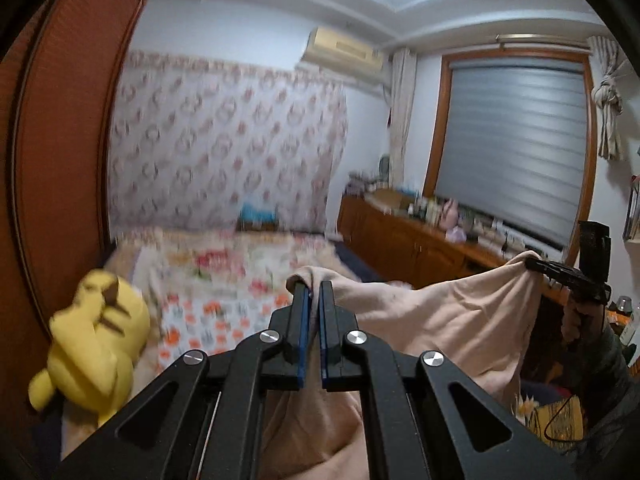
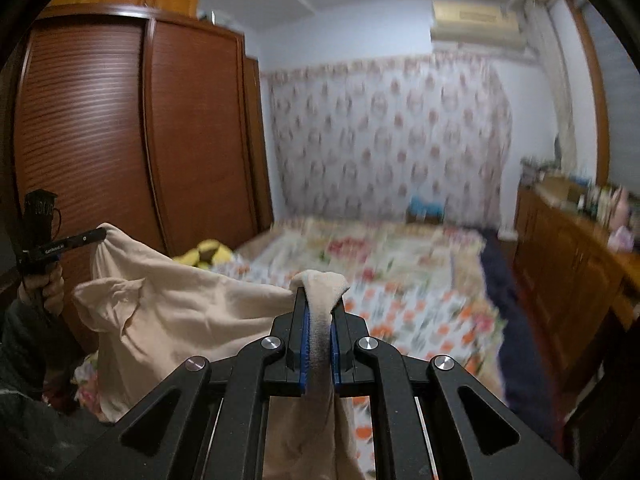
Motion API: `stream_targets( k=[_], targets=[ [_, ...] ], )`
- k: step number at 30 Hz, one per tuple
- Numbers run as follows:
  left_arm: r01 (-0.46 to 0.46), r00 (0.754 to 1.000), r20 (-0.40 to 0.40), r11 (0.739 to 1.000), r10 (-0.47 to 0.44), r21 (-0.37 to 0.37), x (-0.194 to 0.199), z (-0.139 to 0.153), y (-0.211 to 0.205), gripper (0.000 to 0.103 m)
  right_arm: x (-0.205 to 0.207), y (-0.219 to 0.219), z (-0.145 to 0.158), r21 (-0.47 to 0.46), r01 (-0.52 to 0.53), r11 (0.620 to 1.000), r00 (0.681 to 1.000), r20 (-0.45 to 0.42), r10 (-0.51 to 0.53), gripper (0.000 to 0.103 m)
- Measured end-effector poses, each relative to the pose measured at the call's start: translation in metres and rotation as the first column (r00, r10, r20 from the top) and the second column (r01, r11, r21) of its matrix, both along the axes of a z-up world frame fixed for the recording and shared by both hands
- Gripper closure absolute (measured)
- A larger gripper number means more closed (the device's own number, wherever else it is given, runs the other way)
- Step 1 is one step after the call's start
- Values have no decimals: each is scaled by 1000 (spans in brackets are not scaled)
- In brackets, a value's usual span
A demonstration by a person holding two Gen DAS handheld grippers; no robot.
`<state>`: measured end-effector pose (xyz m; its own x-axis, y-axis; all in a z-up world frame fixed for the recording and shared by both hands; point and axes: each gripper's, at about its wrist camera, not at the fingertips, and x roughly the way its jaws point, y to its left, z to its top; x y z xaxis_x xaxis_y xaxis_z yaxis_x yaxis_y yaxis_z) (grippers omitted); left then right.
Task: Fold small clothes
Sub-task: 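Lift the hem high with both grippers and lay it over toward the collar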
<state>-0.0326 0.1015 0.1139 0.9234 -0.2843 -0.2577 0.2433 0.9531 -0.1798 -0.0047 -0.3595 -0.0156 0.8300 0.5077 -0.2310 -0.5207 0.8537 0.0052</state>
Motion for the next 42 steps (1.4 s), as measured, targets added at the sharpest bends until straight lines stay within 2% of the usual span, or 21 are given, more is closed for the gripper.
stream_targets(
  k=[7,10,16,22,27,29,32,35,38,42],
  targets=[
    [-22,981,193,999,16,30,-13,83,3,98,-42,-20,87,-10,26,1000,979,201,-24,95],
    [-37,970,240,999,27,39,-16,104,6,98,-61,-25,115,-11,33,999,962,273,-29,95],
    [-67,958,282,996,49,55,-6,115,14,98,-74,-28,145,3,61,998,933,355,-58,95],
    [-117,970,224,991,98,72,51,107,19,98,-17,0,141,-24,125,992,945,307,-112,95],
    [-154,977,162,982,136,107,114,93,22,98,33,41,149,-67,194,979,950,261,-171,95],
    [-174,981,105,976,160,134,151,69,24,98,63,56,154,-89,204,975,958,221,-181,95],
    [-179,984,23,973,177,145,190,34,24,98,109,73,136,-140,208,968,970,159,-186,95],
    [-211,975,-33,965,218,154,223,-4,30,98,152,92,120,-181,208,961,976,96,-193,95],
    [-207,970,-97,967,222,149,248,-30,34,98,182,104,104,-206,203,957,979,37,-199,95],
    [-200,958,-168,962,231,185,272,-59,29,99,216,122,97,-259,176,950,981,-34,-191,95]
  ],
)
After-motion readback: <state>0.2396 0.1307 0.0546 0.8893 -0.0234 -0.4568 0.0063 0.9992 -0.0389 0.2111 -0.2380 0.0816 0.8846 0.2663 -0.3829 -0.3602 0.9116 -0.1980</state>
